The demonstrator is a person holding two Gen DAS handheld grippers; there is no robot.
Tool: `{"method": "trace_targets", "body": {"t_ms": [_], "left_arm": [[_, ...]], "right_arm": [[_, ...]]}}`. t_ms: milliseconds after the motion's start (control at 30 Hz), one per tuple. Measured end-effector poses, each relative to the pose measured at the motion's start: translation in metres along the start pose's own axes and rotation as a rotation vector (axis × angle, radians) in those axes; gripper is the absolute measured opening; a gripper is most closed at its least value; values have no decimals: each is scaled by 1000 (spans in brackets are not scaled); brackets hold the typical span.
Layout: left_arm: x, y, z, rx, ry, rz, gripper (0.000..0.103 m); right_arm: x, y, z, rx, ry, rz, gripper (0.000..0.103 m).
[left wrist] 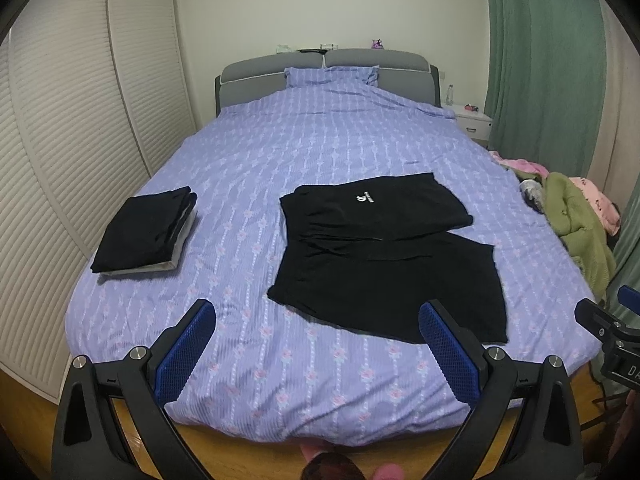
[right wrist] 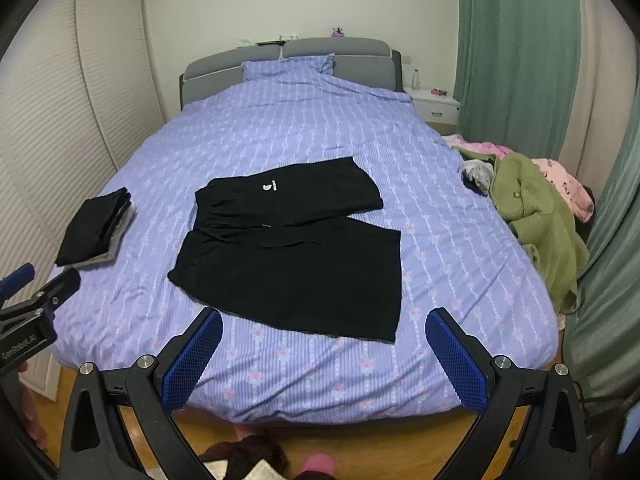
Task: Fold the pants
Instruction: 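Lower both tools to the black pants and close both grippers on the waistband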
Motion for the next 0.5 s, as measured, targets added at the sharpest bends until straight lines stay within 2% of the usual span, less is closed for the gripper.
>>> {"method": "trace_targets", "body": {"t_ms": [167, 267, 433, 500], "left_arm": [[1, -56, -11, 5, -81, -41, 103], [-5, -103, -17, -22, -130, -126, 103], [-19, -182, -27, -124, -140, -259, 103], [-25, -207, -30, -137, -131, -308, 103]], "right_arm": [[-7, -53, -19, 16, -65, -59, 103], [-18, -87, -33, 1, -95, -119, 103], [-41, -145, -47, -40, -187, -229, 103], [-51, -169, -50, -58, -232, -259, 103]]}}
Point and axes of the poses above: each gripper's, at about its wrist camera, not at the fingertips, and y roughly against the way its jaws point, z to its right, x to its top, the point moved 6 cm from there along -y, roughly the way its jaws point, and after that the axes turned 3 degrees about -y, right-handed, at the moved point
